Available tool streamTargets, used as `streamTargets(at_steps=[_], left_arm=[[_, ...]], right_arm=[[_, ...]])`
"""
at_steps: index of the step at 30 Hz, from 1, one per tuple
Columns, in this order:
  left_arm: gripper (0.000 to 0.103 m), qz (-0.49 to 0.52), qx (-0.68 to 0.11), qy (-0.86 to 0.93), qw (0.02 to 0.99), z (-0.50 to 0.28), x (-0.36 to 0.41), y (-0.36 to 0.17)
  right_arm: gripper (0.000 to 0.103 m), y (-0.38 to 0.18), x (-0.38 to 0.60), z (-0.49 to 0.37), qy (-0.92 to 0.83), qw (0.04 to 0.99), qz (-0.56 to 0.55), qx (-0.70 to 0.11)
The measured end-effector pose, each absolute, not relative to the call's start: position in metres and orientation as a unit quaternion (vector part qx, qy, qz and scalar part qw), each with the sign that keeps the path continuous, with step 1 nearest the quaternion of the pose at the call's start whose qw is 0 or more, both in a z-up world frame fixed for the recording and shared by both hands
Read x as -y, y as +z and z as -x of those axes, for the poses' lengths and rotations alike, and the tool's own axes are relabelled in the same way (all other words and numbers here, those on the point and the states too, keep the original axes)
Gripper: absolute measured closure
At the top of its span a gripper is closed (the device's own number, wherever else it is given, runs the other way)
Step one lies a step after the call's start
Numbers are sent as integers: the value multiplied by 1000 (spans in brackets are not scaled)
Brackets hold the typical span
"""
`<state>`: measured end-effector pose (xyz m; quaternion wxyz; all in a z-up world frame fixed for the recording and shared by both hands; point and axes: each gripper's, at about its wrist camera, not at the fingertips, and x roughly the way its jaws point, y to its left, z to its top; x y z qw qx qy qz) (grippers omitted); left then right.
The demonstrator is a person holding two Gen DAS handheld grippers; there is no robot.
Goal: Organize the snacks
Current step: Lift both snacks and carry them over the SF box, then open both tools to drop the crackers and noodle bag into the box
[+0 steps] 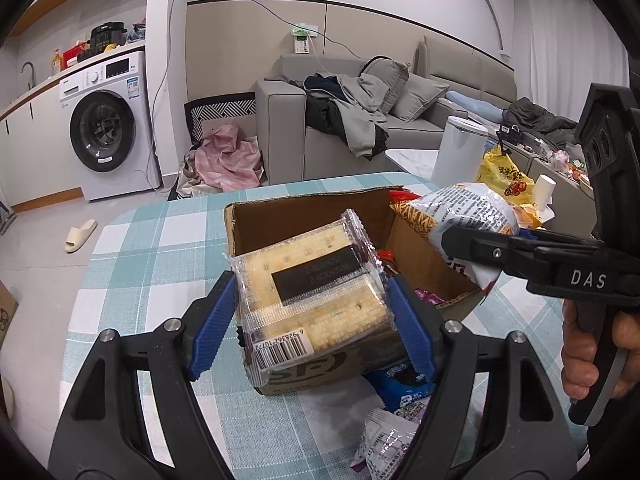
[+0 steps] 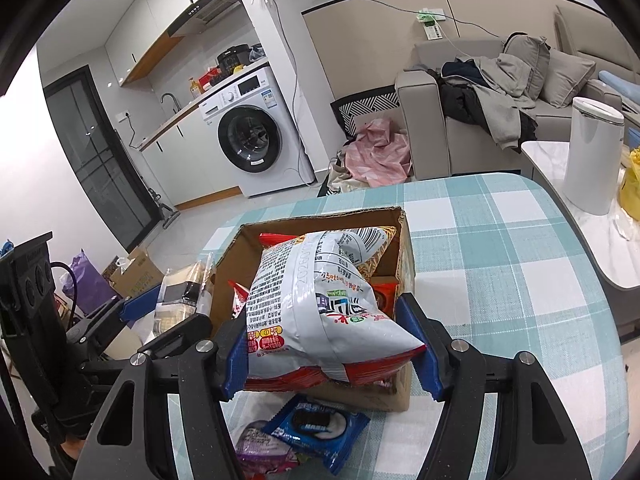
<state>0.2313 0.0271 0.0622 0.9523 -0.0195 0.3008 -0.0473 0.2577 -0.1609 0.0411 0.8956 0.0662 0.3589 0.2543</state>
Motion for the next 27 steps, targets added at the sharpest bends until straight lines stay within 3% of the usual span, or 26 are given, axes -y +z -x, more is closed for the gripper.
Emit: streamTargets(at_steps=[19,27], left_arm=[[29,22,-315,-42,948,-271,-39,44],[27,19,-323,-39,945,-273,-38,39]], right_arm=[[35,33,148,-286,239,899,-56,-363],[28,35,149,-287,246,899,-63,-356]])
